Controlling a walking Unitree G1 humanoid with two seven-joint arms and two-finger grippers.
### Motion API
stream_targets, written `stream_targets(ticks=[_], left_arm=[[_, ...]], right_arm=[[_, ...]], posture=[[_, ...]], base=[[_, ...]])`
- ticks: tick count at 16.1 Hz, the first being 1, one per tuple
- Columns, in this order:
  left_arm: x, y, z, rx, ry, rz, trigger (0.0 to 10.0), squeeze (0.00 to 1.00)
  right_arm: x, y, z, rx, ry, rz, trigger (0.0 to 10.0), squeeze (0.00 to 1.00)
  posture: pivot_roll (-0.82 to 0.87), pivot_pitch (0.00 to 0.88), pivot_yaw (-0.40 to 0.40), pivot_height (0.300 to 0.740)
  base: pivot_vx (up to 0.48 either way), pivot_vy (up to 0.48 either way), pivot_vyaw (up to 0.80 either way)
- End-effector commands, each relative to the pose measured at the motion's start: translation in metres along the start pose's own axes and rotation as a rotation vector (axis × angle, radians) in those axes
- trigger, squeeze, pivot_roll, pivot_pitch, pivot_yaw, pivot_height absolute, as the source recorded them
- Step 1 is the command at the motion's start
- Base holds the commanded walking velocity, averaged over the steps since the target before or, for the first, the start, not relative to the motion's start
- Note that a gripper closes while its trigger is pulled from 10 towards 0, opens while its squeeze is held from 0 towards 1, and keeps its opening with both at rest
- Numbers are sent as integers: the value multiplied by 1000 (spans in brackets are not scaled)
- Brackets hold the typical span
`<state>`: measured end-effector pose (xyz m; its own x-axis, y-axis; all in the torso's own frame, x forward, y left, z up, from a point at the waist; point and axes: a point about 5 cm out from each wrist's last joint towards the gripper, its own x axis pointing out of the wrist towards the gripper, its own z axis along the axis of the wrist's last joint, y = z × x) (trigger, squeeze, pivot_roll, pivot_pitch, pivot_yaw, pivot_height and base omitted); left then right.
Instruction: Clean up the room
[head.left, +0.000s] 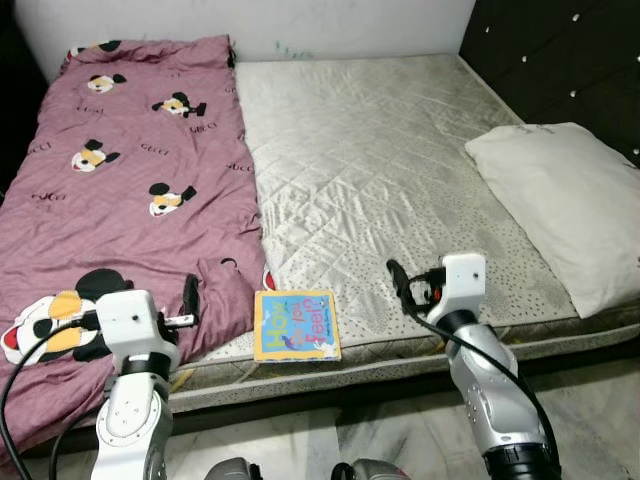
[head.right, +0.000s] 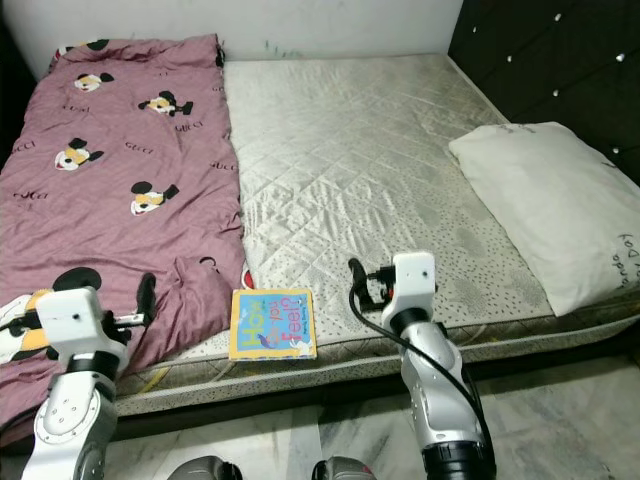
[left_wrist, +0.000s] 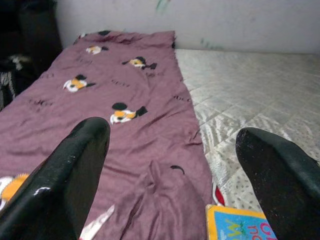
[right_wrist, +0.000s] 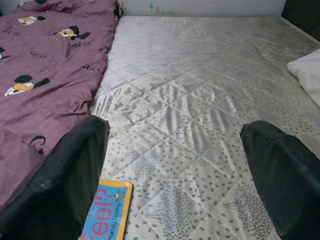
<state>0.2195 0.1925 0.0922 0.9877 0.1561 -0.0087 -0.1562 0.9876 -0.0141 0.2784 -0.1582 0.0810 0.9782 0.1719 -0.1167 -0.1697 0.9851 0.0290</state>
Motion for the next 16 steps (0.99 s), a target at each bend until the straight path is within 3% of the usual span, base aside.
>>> stream_targets(ticks=[1, 2, 16], left_arm=[[0, -1, 3, 8, -16, -2, 10000, 0], [-1, -2, 4, 40, -23, -1, 10000, 0], [-1, 0, 0, 18, -8, 58, 10000, 0]], right_arm=[[3, 8, 12, -12, -37, 31, 10000, 0], [6, 11, 16, -13, -54, 44, 10000, 0], [12, 17, 31, -41, -113, 38, 10000, 0]], posture=[[-47, 57, -7, 740], [-51, 58, -10, 740], [-56, 87, -13, 740]], base=[[0, 0, 0], [0, 0, 0], [0, 0, 0]])
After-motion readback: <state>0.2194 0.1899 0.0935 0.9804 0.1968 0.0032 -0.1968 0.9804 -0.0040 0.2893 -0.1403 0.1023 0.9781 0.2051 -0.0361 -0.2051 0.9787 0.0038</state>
